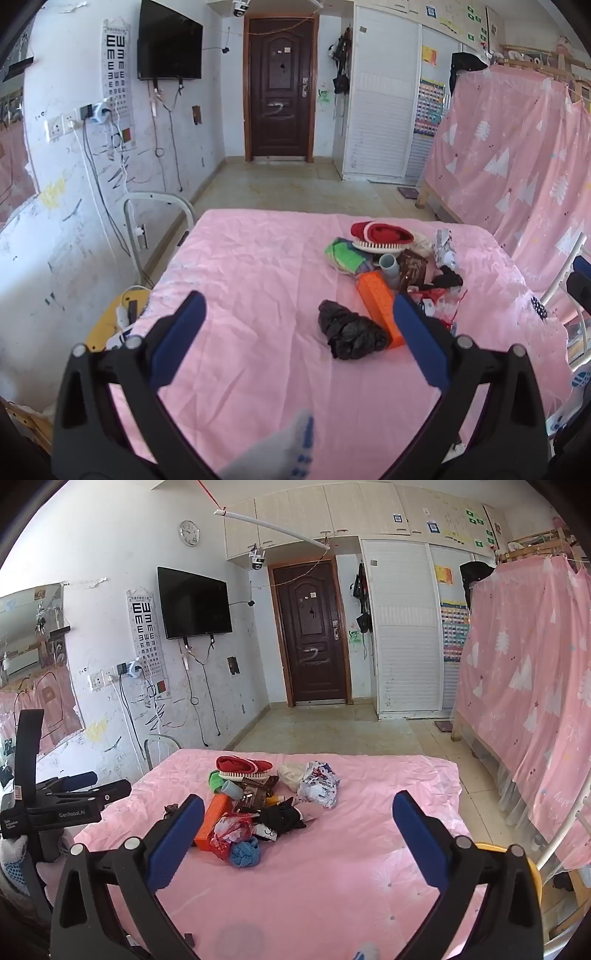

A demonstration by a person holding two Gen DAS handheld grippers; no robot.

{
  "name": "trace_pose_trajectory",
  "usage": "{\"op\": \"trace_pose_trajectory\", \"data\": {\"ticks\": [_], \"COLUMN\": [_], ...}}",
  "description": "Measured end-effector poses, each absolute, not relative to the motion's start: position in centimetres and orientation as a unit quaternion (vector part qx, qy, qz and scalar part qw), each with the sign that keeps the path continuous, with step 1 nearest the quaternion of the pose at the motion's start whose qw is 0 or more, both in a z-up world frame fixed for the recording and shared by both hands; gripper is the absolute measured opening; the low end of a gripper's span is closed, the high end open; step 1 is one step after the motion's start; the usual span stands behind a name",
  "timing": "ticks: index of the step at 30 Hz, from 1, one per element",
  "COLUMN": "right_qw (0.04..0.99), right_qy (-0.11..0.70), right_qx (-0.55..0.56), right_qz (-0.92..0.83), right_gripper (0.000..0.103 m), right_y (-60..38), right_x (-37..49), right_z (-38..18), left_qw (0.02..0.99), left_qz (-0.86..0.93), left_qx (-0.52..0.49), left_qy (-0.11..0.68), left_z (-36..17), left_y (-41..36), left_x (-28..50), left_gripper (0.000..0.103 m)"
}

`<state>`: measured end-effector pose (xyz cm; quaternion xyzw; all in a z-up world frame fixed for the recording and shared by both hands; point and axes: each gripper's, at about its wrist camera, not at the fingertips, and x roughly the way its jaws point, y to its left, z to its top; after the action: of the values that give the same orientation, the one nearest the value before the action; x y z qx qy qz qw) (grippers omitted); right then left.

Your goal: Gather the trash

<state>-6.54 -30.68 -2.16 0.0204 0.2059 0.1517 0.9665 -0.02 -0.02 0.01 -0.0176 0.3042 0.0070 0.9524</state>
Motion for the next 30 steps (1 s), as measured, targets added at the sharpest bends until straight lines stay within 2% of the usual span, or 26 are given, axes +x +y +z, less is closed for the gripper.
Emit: {"op": "trace_pose_trajectory", "data": {"ticks": [30], "right_qw": [0.967], "right_qy": [0.205], "right_qx": [0.023], "right_qz": [0.150], "right_gripper": [0.092], "right_y": [-31.11], "right_x": [-6.47], "right_z": [-2.14], "left_qw": [0.952], "left_qz": [0.005], "left_qx": [-0.018], "left_qy": [0.305], "left_z": [-0.20], "left_y": [-0.03], "left_x": [-0.10], "left_gripper": [0.097]}}
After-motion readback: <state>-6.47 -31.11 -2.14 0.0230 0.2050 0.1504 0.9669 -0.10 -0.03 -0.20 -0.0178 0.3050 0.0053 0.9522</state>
